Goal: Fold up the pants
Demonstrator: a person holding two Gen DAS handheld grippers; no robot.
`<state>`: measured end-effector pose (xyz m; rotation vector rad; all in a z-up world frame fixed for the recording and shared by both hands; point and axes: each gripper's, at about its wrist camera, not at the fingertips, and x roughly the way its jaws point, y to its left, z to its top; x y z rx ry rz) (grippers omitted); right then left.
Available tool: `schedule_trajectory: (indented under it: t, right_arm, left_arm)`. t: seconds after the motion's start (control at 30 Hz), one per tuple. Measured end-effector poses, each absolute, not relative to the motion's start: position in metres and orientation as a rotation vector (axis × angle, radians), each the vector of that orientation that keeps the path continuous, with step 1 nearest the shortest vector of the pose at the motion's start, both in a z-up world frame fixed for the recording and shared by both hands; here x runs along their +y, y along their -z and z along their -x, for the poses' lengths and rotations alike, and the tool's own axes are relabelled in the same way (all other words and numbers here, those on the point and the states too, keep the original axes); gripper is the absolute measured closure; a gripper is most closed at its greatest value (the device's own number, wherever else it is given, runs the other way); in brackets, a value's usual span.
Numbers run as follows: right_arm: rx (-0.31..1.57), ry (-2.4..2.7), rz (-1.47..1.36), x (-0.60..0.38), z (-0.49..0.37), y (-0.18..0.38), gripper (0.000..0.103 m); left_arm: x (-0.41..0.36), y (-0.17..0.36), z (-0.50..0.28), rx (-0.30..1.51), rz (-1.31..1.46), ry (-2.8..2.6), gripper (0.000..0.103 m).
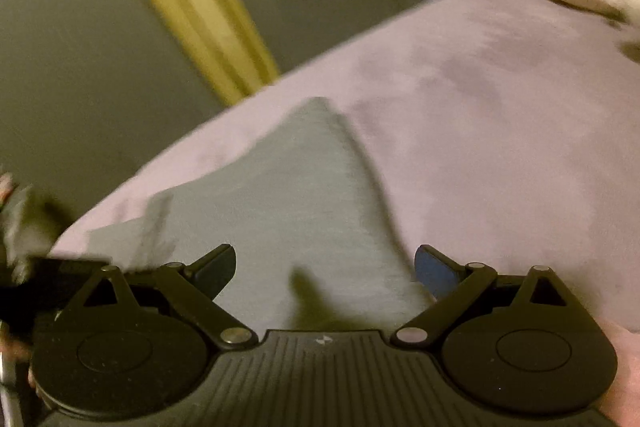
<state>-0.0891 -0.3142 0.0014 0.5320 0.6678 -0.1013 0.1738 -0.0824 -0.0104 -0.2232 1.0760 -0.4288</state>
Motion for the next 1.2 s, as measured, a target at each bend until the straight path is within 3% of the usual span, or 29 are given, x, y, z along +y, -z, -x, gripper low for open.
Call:
schedule_trajectory:
  t: [0.13,0.23,0.3,0.33,0.43,0.57,0.67,0.8,0.9,1.03,1.2]
  right_arm:
    - [0.716,0.036,-0.487,-0.3,0.081,0.0,0.007]
    - [0.779,0.071,-0.494,-0.304,0.073,0.008,0.007]
    - [0.797,0.097,-0.528,-0.31,0.069,0.012,0.007]
    - [0.8,0.104,-0.55,-0.314,0.069,0.013,0.007]
    - [0.795,0.104,-0.594,-0.322,0.071,0.014,0.007]
    - [0.742,0.048,-0.563,-0.311,0.08,0.007,0.007]
    - [0.723,0.029,-0.503,-0.299,0.082,0.004,0.007]
    - [0.804,0.082,-0.38,-0.286,0.068,0.012,0.005]
    - [0.893,0.136,-0.266,-0.274,0.058,0.021,0.004]
    - [0.925,0.163,-0.198,-0.266,0.056,0.028,0.004]
    - [0.958,0.176,-0.334,-0.283,0.053,0.037,0.004]
  left_arm:
    - [-0.075,-0.004,-0.176,1.009,0.141,0.373,0.088]
    - [-0.064,0.016,-0.184,1.145,0.176,0.348,0.084]
    - [-0.054,0.032,-0.183,1.228,0.174,0.289,0.065]
    - [-0.047,0.034,-0.179,1.204,0.207,0.291,0.064]
    - [-0.031,0.027,-0.167,1.153,0.281,0.262,0.039]
    - [-0.025,0.011,-0.146,1.083,0.298,0.273,0.032]
    - [-0.034,0.009,-0.129,1.059,0.231,0.3,0.015]
    - [-0.051,0.038,-0.11,1.124,0.004,0.271,0.015]
    - [-0.063,0.041,-0.092,1.032,-0.122,0.281,0.013]
    - [-0.058,0.035,-0.094,1.065,-0.075,0.275,0.013]
    - [-0.011,0.022,-0.1,1.052,0.062,0.156,0.014]
